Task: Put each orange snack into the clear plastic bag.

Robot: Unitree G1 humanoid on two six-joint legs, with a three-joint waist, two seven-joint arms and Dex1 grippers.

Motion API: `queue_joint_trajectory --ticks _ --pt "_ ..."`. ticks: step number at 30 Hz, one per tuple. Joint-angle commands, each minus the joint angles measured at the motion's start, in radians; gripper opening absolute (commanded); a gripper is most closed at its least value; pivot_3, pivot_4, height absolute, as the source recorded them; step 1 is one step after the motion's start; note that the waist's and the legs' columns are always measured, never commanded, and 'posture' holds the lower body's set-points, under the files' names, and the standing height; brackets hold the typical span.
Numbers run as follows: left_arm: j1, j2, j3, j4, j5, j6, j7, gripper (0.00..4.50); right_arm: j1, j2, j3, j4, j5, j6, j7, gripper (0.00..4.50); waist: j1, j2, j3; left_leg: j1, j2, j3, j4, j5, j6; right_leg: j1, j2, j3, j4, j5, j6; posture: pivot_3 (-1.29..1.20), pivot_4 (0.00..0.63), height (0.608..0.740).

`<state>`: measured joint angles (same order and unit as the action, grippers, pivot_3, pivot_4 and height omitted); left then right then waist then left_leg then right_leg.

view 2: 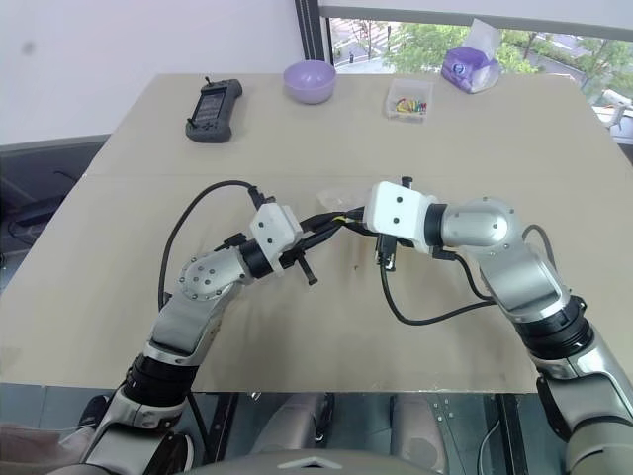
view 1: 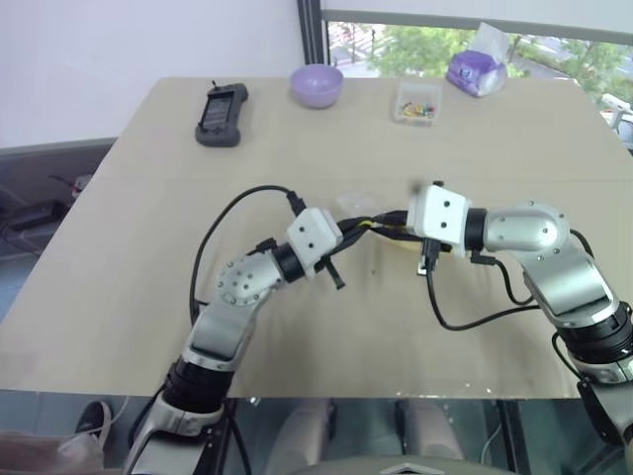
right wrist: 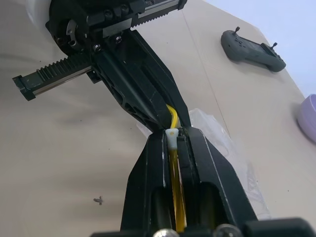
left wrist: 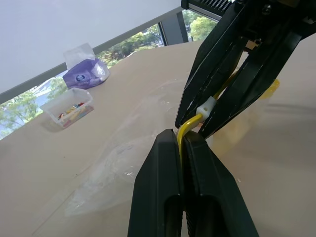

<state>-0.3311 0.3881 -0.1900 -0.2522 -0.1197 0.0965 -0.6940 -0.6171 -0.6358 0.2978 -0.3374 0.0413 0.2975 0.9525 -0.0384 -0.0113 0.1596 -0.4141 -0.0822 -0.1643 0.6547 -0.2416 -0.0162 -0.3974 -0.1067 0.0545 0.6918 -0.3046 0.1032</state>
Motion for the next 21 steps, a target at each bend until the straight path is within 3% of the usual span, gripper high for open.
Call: queue_joint_trajectory --ticks 1,21 --pt "0.0 0.003 -0.006 -0.006 0.0 -0.008 -0.007 0.0 -0.034 -0.004 -0.052 -0.022 -0.007 -0.02 -0.026 0.05 0.0 0.0 0.0 0.0 0.0 0.0 0.0 0.0 0.0 0.0 0.0 0.0 0.0 0.0 0.0 0.0 0.15 0.74" --pt "-0.036 0.07 0.092 0.139 0.183 -0.069 0.194 0.0 0.01 -0.124 -0.104 0.037 -0.023 -0.04 -0.043 0.05 0.0 0.0 0.0 0.0 0.0 0.0 0.0 0.0 0.0 0.0 0.0 0.0 0.0 0.0 0.0 0.0 0.15 0.74"
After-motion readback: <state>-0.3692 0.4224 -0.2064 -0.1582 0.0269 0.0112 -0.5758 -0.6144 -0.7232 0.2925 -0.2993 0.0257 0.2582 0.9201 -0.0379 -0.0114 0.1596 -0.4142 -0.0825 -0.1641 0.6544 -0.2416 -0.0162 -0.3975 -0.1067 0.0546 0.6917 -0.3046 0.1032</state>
